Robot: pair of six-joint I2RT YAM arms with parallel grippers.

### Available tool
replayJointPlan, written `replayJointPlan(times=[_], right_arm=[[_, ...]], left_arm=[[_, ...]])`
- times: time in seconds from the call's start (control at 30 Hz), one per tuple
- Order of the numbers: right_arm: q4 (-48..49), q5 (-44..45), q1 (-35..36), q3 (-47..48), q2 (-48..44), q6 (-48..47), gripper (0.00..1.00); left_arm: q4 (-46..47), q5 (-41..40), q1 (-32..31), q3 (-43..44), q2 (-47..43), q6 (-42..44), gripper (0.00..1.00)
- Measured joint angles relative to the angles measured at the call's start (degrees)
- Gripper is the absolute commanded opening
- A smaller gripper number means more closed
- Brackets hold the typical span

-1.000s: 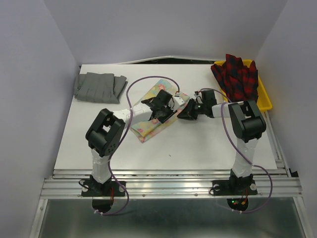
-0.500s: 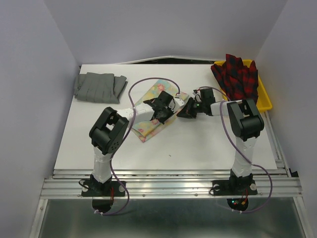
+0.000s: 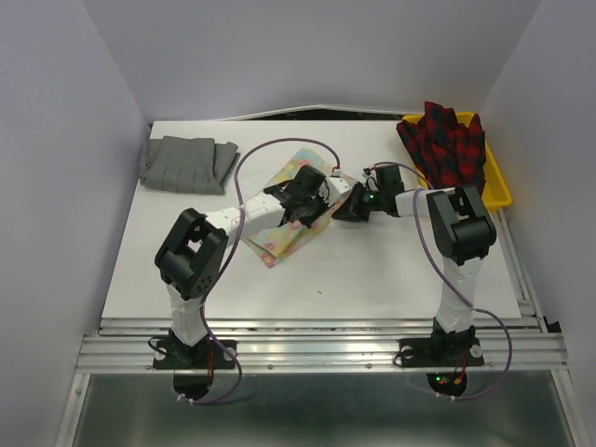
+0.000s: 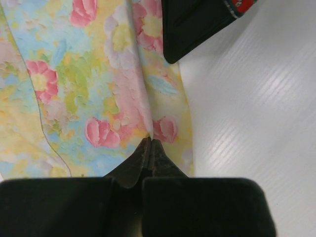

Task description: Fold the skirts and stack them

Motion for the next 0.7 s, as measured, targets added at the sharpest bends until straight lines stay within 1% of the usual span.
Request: replayJointPlan(times=[0.13, 0.33, 0.67, 0.7], right_arm=[[-0.1, 0.0, 0.0, 0.0, 0.0, 0.0, 0.01], [-0.3, 0.5, 0.0, 0.0, -0.1, -0.1, 0.01], [-2.8, 2.1, 0.1, 0.7, -0.8, -2.0, 0.01], [-3.3, 2.4, 0.1, 0.9, -0.9, -2.2, 0.01]], left_arm=[[0.0, 0.5, -1.2, -0.4, -2.2, 0.0, 0.00], [-0.7, 1.7, -2.1, -2.3, -2.2, 0.1, 0.00], [-1.0, 1.0, -2.1, -3.8, 1.8, 0.8, 0.00], [-0.9, 1.0, -2.1, -3.8, 2.0, 0.9, 0.02]])
